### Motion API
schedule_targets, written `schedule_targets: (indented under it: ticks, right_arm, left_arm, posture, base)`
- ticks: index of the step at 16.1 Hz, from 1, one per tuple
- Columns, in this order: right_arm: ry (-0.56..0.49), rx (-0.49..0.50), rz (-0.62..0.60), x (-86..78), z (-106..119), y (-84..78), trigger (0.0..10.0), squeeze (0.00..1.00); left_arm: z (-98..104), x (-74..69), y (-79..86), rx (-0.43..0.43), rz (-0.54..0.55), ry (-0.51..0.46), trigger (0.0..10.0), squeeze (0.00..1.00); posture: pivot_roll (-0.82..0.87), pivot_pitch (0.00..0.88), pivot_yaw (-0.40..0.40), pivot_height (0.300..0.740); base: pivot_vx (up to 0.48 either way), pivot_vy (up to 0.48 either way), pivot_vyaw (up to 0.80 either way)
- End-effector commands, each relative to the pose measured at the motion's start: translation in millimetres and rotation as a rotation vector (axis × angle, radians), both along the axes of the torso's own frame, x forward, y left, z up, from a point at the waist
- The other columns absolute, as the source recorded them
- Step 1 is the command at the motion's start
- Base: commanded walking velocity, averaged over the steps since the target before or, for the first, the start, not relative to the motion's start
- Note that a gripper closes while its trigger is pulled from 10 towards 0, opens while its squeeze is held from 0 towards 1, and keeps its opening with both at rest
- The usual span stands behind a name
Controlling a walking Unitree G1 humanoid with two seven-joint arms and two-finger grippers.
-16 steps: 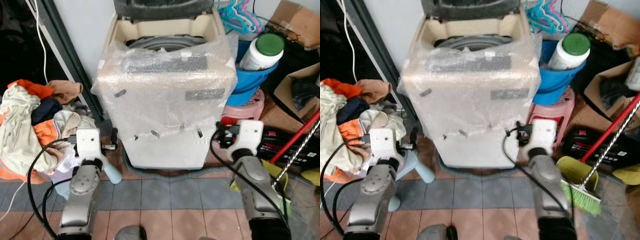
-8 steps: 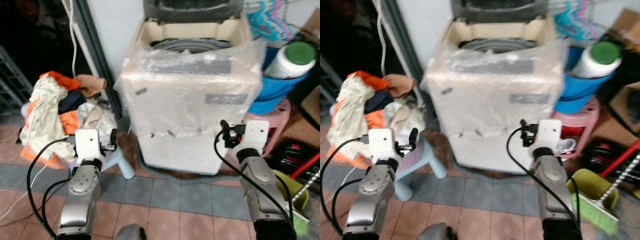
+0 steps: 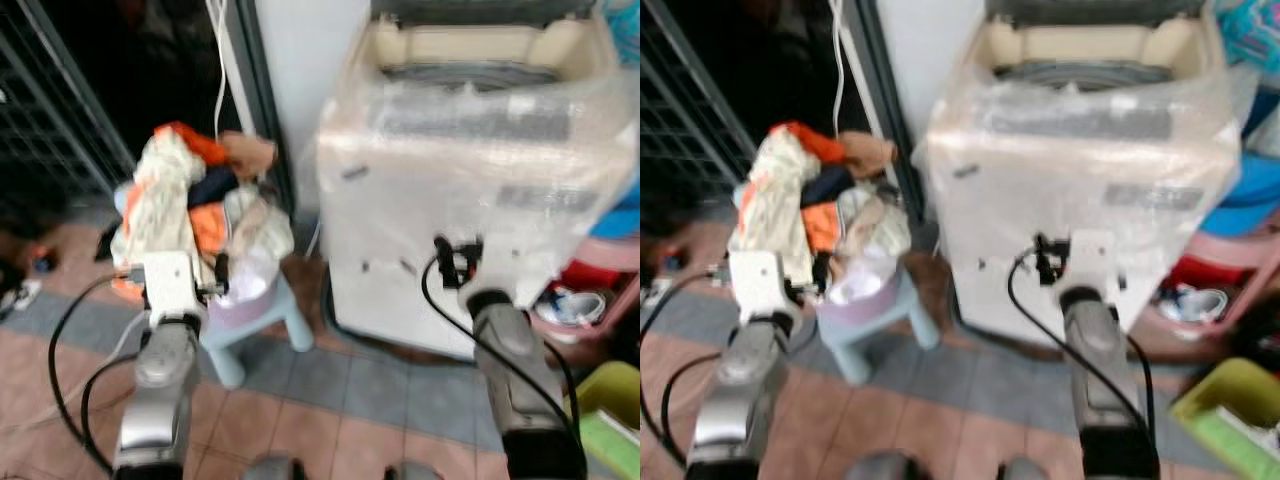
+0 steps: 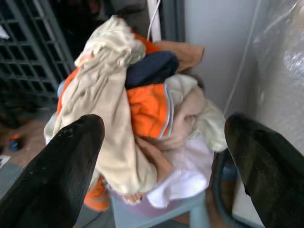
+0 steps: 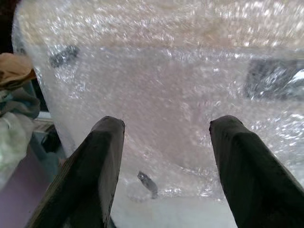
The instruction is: Clothes washing
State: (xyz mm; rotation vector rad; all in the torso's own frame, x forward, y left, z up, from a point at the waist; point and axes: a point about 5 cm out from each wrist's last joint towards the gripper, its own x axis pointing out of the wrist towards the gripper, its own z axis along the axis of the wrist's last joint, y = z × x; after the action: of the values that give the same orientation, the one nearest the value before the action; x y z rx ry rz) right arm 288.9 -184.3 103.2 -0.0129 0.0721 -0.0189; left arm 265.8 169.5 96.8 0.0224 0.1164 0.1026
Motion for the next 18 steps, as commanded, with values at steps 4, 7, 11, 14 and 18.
schedule_targets:
  ticks: [4, 7, 11, 14, 18]
  right_arm:
    - [-0.084, -0.009, 0.080, 6.0, 16, 26.6, 10.0, 1.00]
    - [-0.059, 0.022, 0.023, -3.4, 7, 15.6, 10.0, 1.00]
    - [-0.026, 0.016, -0.007, -9.0, -1, 8.7, 10.0, 0.09]
    - [-0.027, 0.002, 0.008, -5.9, 0, 9.2, 10.0, 0.00]
    - [-0.028, -0.002, 0.035, -2.0, 0, 11.5, 10.0, 0.00]
  left_arm:
    - [6, -0.7, 8.4, -0.005, 0.003, -0.011, 10.0, 0.20]
    - [0, -3.1, 4.7, -0.029, -0.018, 0.007, 10.0, 1.00]
    - [-1, -0.1, -0.3, -0.012, -0.055, 0.008, 10.0, 0.00]
    - [1, 3.0, -3.6, -0.040, -0.079, -0.004, 10.0, 0.00]
    - [2, -0.4, -4.5, -0.065, -0.075, -0.032, 10.0, 0.00]
  posture:
    - [-0.02, 0.041, 0.107, 0.740]
    - [-0.03, 0.022, 0.119, 0.740]
    - [-0.04, 0.003, 0.116, 0.740]
    - [-0.04, 0.000, 0.106, 0.740]
    - [-0.03, 0.000, 0.081, 0.740]
  base:
    - [0.000, 0.433, 0.40]
    - [0.000, 0.099, 0.80]
    - [0.000, 0.000, 0.50]
    - [0.000, 0.000, 0.00]
    - [0.131, 0.000, 0.00]
